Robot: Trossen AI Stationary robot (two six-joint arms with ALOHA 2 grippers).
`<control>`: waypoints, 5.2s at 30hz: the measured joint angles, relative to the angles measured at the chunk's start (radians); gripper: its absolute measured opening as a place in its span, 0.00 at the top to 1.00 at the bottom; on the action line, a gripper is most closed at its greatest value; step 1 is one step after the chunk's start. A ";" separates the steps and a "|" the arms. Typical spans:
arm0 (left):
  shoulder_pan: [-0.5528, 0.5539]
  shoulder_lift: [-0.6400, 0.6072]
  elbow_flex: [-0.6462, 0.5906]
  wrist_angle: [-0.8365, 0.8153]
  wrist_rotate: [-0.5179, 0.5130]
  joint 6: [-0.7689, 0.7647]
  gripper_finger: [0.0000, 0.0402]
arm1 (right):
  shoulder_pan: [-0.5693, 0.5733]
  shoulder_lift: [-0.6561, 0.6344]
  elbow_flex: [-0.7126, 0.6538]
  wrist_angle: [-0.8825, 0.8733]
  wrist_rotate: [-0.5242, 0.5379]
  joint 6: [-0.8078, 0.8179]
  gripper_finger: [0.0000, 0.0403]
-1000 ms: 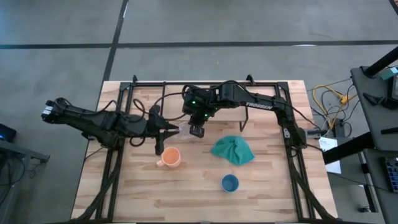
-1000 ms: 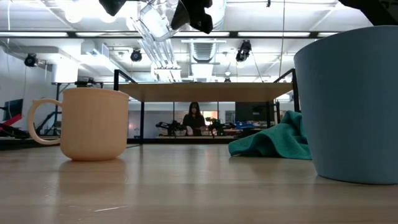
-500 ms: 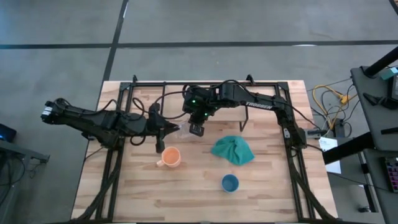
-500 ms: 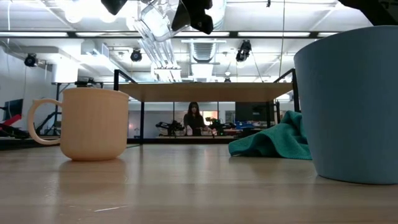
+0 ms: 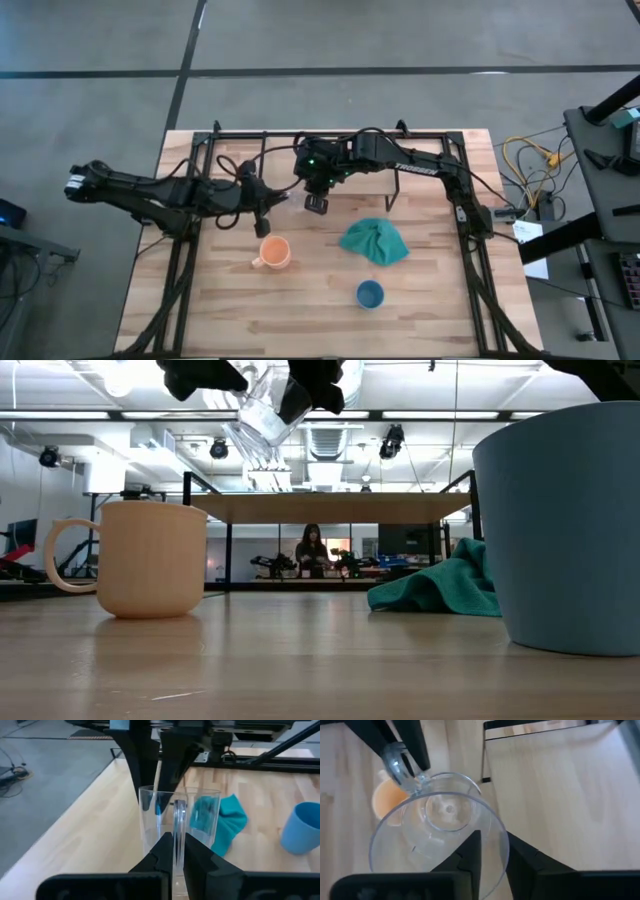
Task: Stack small to large cups/mugs on shelf
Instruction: Put the transparent mug on the shelf, then put the orange mug on the shelf
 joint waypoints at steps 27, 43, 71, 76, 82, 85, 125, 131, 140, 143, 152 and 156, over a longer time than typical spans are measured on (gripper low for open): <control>0.266 0.003 -0.068 0.157 0.019 0.079 0.99 | 0.001 -0.077 0.001 0.038 0.144 -0.057 0.74; 0.294 0.083 -0.163 0.361 0.077 0.048 0.99 | 0.000 -0.075 0.001 0.031 0.147 -0.055 0.76; 0.307 0.073 -0.264 0.357 0.076 0.021 0.94 | -0.005 -0.074 0.000 0.030 0.147 -0.035 0.76; 0.307 0.053 -0.263 0.354 0.076 0.019 0.94 | -0.005 -0.074 0.000 0.030 0.147 -0.035 0.76; 0.307 0.016 -0.258 0.353 0.076 0.019 0.93 | -0.005 -0.074 0.000 0.030 0.147 -0.035 0.76; 0.307 0.004 -0.258 0.293 0.075 -0.005 0.93 | -0.005 -0.074 0.000 0.030 0.147 -0.031 0.76; 0.306 -0.052 -0.251 0.148 0.221 -0.139 0.75 | -0.005 -0.073 0.000 0.023 0.136 -0.016 0.76; 0.306 -0.175 -0.202 -0.092 0.277 -0.188 0.75 | -0.005 -0.081 0.000 -0.069 0.136 -0.017 0.76; 0.306 -0.309 -0.117 -0.197 0.426 -0.221 0.75 | -0.004 -0.084 0.000 -0.146 0.135 -0.011 0.76; 0.305 -0.314 -0.108 -0.266 0.497 -0.288 0.75 | -0.004 -0.084 0.000 -0.165 0.130 -0.008 0.74; 0.283 -0.257 -0.114 -0.299 0.671 -0.343 0.75 | 0.005 -0.084 0.000 -0.296 0.020 0.020 0.61; 0.259 -0.218 -0.114 -0.298 0.717 -0.334 0.75 | 0.024 -0.084 -0.001 -0.378 0.020 0.082 0.58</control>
